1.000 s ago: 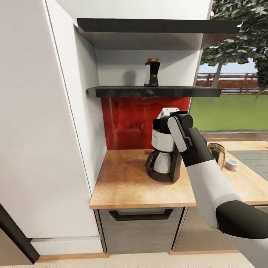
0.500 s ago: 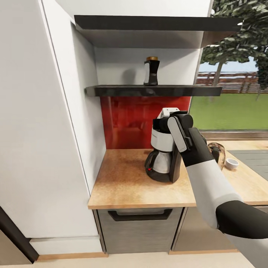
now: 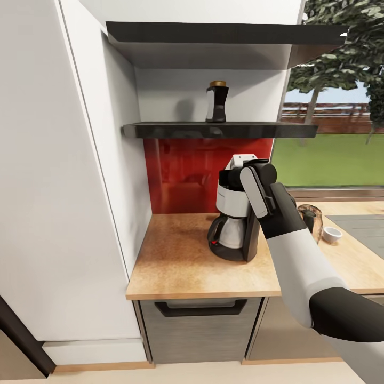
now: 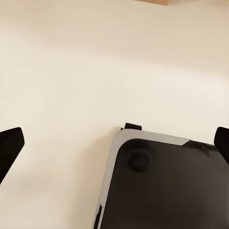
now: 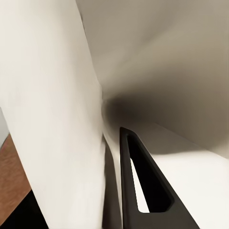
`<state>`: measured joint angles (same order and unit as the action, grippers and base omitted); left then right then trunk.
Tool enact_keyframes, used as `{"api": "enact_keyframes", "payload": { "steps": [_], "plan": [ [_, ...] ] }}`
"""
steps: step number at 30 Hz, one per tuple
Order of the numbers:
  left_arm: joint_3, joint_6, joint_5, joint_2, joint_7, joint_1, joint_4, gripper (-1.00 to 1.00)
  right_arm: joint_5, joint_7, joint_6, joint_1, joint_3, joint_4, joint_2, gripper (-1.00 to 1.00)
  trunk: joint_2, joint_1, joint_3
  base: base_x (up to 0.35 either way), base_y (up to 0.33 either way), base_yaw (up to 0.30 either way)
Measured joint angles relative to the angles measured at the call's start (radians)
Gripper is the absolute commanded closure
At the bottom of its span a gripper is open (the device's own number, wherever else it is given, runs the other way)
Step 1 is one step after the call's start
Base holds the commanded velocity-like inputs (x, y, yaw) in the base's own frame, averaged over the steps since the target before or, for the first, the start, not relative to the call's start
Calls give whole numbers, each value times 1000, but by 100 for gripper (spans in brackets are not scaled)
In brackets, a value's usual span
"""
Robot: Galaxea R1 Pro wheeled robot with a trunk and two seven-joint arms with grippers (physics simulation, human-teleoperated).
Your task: Set up a coffee station on the kitchen countertop: keep the coffee maker on the countertop, move the bottle of coffee from the kitchen shelf to the counter next to the coffee maker, place a paper coffee filter on top of the coffee maker, put the saucer next to the coffee maker with the coffee cup on the saucer, and place the electric kettle next to the coffee maker.
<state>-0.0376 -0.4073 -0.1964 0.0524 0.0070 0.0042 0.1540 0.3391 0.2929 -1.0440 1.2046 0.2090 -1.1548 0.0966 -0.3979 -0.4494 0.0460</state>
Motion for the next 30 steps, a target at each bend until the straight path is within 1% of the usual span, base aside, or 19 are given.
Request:
{"api": "enact_keyframes", "payload": {
  "steps": [11, 17, 25, 30],
  "plan": [
    [1, 0, 0, 0, 0, 0, 0, -100, 0, 0, 0, 0, 0, 1, 0, 100, 0, 0, 0, -69, -83, -1],
    [1, 0, 0, 0, 0, 0, 0, -100, 0, 0, 0, 0, 0, 2, 0, 100, 0, 0, 0, -4, -4, -110],
    [0, 0, -1, 0, 0, 0, 0, -100, 0, 0, 0, 0, 0, 2, 0, 100, 0, 0, 0, 4, 4, -5],
    [0, 0, -1, 0, 0, 0, 0, -100, 0, 0, 0, 0, 0, 1, 0, 100, 0, 0, 0, 117, 105, 0]
  ]
}}
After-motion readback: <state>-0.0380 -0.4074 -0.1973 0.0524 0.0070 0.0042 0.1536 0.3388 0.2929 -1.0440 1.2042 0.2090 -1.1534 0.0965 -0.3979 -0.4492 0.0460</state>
